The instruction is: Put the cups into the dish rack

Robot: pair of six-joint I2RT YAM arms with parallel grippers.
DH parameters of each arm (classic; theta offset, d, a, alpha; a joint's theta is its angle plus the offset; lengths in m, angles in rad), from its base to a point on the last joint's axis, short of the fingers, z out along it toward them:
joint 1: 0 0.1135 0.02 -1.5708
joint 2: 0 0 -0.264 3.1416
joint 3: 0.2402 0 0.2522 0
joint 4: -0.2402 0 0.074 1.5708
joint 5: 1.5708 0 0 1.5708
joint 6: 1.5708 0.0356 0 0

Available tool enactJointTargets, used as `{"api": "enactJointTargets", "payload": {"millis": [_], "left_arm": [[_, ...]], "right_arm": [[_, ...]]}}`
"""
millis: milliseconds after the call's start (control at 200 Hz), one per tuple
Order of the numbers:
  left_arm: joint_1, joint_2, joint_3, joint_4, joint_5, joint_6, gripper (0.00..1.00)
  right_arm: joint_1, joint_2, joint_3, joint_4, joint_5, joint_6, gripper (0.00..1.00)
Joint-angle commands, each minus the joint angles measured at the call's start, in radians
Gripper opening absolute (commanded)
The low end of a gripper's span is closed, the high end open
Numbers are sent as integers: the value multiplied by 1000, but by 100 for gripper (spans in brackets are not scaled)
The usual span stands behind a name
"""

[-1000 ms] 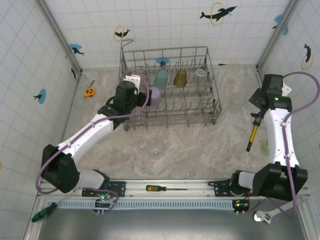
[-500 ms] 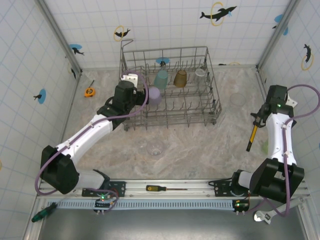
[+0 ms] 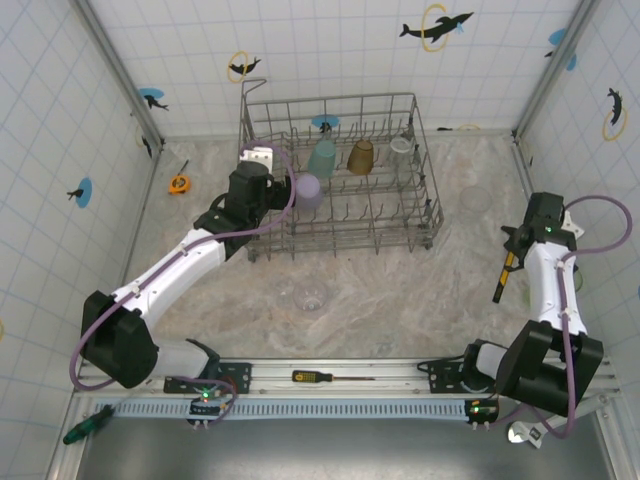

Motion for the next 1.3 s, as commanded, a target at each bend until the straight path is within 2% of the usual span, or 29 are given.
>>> {"api": "enactJointTargets", "payload": {"millis": [0, 190, 480, 616, 871, 1141, 1291], "left_arm": [[-3, -14, 7, -5, -6, -11, 97], [-4, -7, 10, -5, 12, -20, 97], [-3, 0, 9, -8, 18, -28, 97], [-4, 5, 9, -7, 28, -35, 98], [-3, 4, 12, -10, 11, -25, 97], [-3, -1, 17, -17, 9, -22, 97], [-3, -3, 17, -17, 5, -18, 97]], "right_arm": [[-18, -4, -20, 46, -8, 17, 96], [-39, 37, 5, 56, 15, -25, 79], [-63, 100, 24, 42, 10, -42, 18], [-64, 111, 46, 15, -15, -38, 0], [-64, 66, 57, 13, -75, -42, 0], [-63, -25, 83, 62, -274, -75, 0], [-63, -75, 83, 106, -334, -61, 0]]}}
